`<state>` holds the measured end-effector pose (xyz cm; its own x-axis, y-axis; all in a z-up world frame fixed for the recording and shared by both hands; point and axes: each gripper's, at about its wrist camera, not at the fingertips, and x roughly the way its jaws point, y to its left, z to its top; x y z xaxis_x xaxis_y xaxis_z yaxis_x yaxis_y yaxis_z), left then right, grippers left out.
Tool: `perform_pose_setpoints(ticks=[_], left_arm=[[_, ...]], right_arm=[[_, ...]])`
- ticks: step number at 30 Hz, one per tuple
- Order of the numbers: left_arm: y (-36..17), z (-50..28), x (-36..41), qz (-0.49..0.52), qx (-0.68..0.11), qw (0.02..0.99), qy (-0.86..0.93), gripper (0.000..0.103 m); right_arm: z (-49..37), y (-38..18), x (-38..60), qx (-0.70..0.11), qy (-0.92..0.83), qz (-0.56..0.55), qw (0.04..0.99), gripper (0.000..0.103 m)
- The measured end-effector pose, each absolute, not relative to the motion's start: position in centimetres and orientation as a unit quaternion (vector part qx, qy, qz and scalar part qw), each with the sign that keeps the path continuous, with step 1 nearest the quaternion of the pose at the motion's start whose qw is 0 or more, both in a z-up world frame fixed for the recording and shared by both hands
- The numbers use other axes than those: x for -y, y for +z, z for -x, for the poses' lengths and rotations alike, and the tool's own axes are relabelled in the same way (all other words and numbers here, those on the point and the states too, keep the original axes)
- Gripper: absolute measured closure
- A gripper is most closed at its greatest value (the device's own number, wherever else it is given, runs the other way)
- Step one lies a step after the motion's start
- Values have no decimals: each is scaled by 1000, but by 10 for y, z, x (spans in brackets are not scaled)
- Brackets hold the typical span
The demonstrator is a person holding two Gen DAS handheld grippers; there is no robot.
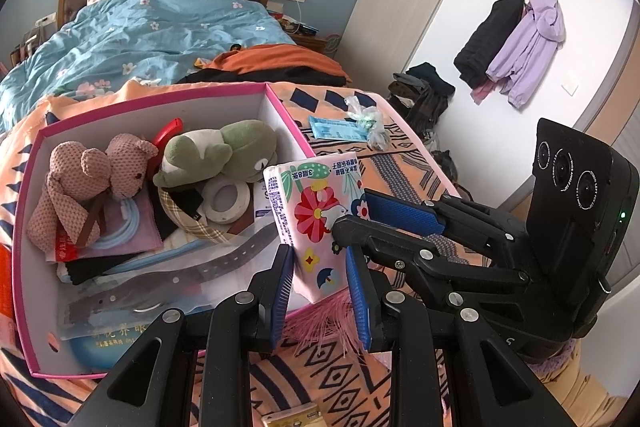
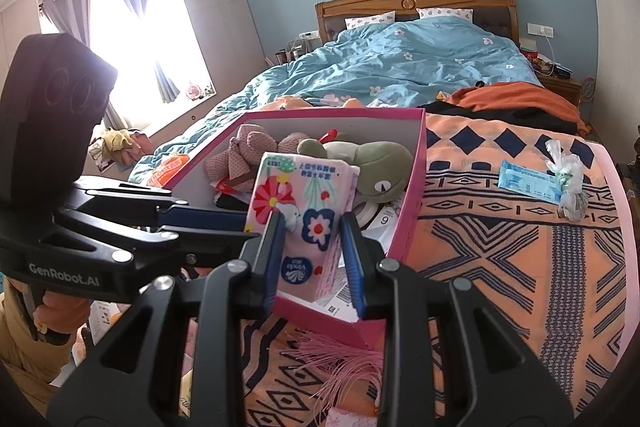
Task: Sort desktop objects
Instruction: 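Lower the floral tissue pack into the pink box with both grippers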
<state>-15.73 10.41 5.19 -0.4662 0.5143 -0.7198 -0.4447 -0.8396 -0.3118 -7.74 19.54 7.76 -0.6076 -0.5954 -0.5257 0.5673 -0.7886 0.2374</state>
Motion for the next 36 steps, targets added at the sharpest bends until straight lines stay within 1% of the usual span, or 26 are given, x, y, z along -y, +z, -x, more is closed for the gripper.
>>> perform_pose_setpoints(ticks=[15,24,36], left_arm=[[47,163,-107,437,46,277,855,77],[40,170,-107,442,54,275,852,77],[25,179,-105,458,71,281,840,77]], right_arm=[[82,76,-192,11,-898,-305,315,72],[84,75,-184,-19,-903,-309,300,73],[91,64,-179,-35,-903,-320,284,74]])
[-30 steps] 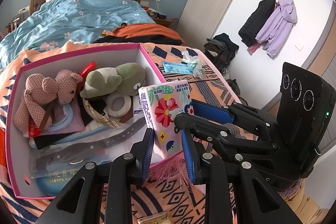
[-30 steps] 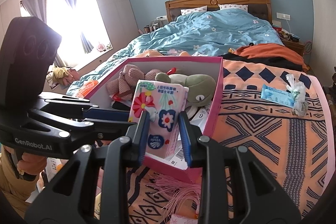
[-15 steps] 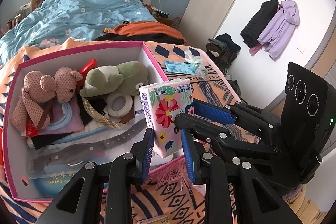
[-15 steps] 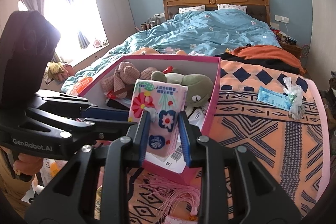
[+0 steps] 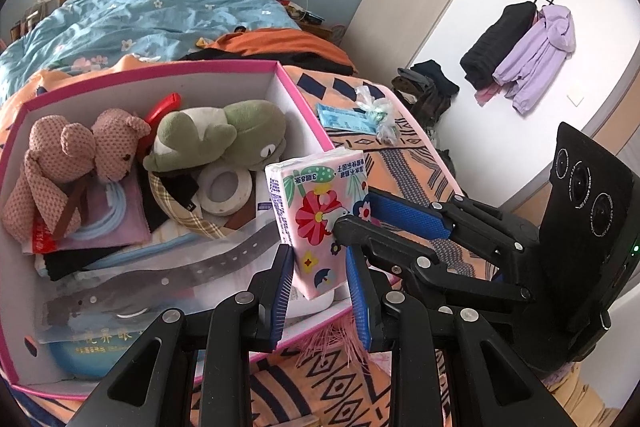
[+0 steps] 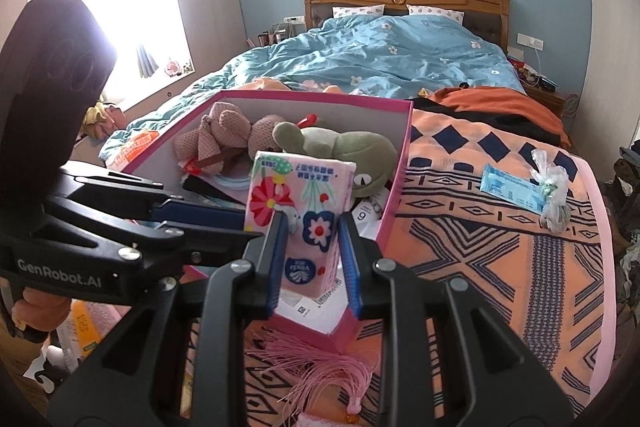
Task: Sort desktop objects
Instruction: 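Lower the floral tissue pack into the pink box with both grippers, then open both grippers to release the tissue pack inside the box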
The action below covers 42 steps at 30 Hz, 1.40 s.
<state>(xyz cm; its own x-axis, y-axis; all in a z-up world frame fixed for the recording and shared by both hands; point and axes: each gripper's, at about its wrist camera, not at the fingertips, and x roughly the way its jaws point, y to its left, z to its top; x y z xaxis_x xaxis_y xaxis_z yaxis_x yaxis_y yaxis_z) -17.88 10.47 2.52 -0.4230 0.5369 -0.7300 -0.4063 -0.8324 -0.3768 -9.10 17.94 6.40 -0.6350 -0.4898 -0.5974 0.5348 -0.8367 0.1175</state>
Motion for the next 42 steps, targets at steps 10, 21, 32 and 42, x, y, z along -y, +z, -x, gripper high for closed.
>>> perform_pose_setpoints(ticks=[10,21,32,42], left_arm=[[19,181,-106,463,72,284,837,77],[-3,195,-102,484,97,296,818,77],[-23,205,-116,504,79,280,813,77],[-18,211,-124,502,44,254,825,77]], right_arm=[[94,57,-179,-38,-903,-327,278,74],[93,50,-173,-70,-907,-326,258,80],[83,53,-179,-67,-913,-313,254,78],[79,54,-188,-37,-915,-308,258,79]])
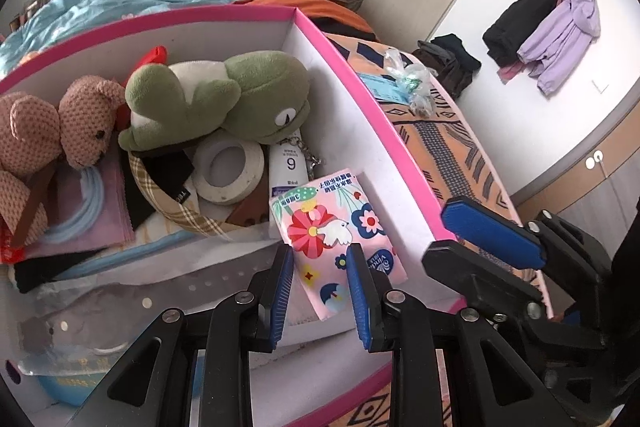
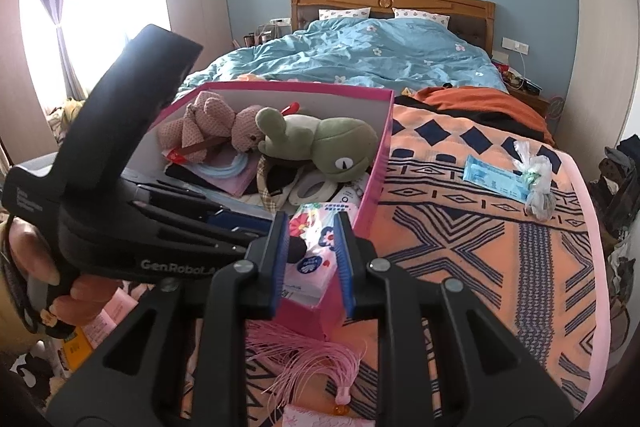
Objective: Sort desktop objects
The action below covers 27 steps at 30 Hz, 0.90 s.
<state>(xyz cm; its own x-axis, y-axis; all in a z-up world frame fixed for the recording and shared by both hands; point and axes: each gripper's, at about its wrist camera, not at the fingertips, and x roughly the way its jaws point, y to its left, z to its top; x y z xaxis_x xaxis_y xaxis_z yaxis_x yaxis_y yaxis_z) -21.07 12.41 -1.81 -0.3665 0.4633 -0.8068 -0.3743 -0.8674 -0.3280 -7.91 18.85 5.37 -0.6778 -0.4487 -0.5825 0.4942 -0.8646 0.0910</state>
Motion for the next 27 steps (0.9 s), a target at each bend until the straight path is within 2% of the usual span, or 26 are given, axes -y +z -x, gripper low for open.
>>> perform_pose_setpoints(ticks=[6,13,18,22,25,27], left_arm=[[-15,208,-129,490,20,243,837,75],[-13,204,-131,476,3,234,848,75],[-6,195,-134,455,-15,212,865,71],[4,178,-134,423,-36,189,885,54],[14,158,-133,394,-59,174,901,43],[20,145,-126,378,-61,165,909,35]], right_arm=[[75,56,-194,-23,-915,-308,260,74],[73,53,-198,-9,-913,-312,262,74],[71,54,-200,0,-914,-309,265,73],[66,56,-203,11,-916,-299,267,73],[58,60,-204,18,-917,-289,274,62],[51,62,-205,20,-917,-283,282,60]])
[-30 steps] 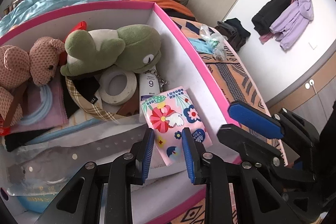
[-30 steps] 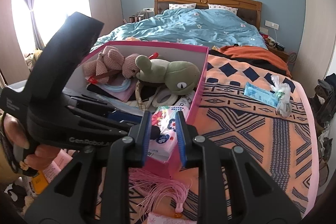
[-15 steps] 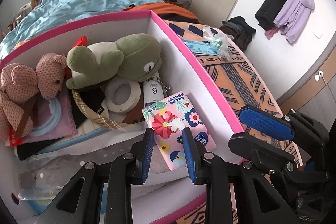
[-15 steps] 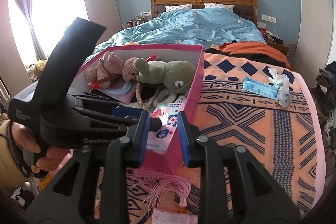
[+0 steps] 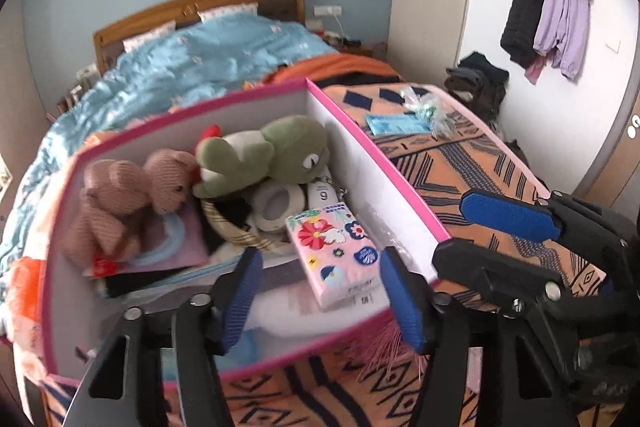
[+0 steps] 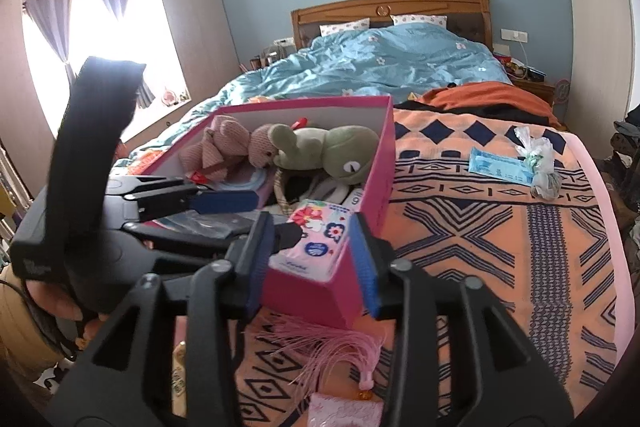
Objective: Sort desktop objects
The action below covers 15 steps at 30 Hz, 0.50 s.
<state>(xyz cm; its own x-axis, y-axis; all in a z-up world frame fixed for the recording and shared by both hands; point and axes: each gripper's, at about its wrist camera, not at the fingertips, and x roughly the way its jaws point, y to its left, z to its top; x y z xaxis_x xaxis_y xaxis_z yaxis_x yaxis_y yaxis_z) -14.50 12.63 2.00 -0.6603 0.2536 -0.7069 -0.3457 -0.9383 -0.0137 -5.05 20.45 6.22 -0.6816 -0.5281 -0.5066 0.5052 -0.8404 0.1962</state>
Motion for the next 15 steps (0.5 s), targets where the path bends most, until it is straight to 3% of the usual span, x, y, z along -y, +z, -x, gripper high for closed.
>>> perform_pose_setpoints(ticks=[2,4,8,10,14,15], left_arm=[[27,130,-118,357,-68,135,922,17],[32,116,-109,342,-66,117,930,12],[36,89,-90,332,-58,85,938,6],[34,75,-80,330,-55,64,940,1],[21,56,-68,354,-51,44,933,0],[16,53,-67,361,-50,37,930,0]], right_arm=[[42,65,-205,23,-918,-275,286,59],[32,66,-205,28,-917,-271,293,59],[8,60,-197,26,-912,-271,307,45],[-2,55,-191,19,-908,-275,314,44],[-20,42,-178,12,-906,-282,317,22],[-22,40,-175,12,-903,-286,320,22]])
